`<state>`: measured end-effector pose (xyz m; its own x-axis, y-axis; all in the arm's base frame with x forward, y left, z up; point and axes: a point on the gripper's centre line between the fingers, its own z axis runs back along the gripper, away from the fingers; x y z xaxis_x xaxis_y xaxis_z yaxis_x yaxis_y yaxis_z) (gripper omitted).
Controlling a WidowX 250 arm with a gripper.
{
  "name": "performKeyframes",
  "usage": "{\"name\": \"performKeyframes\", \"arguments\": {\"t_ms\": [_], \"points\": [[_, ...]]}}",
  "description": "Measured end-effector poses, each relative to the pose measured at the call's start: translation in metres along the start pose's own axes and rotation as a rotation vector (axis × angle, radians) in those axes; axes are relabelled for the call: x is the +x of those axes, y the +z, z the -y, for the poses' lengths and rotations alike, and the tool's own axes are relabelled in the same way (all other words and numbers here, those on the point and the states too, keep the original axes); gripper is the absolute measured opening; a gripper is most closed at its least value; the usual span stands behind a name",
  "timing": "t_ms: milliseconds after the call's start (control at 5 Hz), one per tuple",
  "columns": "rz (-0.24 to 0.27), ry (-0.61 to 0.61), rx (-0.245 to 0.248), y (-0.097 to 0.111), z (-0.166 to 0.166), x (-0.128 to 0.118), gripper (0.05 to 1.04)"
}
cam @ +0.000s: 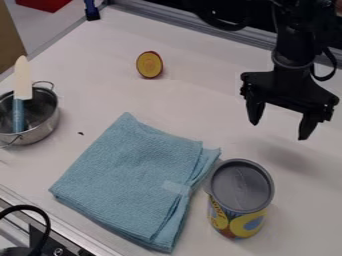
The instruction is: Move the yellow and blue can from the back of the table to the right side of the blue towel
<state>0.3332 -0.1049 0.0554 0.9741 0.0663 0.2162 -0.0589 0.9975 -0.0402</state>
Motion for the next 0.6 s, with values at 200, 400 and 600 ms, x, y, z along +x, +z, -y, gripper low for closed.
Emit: {"name": "performKeyframes", "arguments": {"t_ms": [200,400,600], "points": [[0.036,0.131,0.080,-0.016,-0.028,0.036,0.999],[0.031,0.188,0.125,-0.016,-0.063,0.046,0.999],[0.012,0.172,0.170,-0.015,-0.093,0.047,0.999]]}}
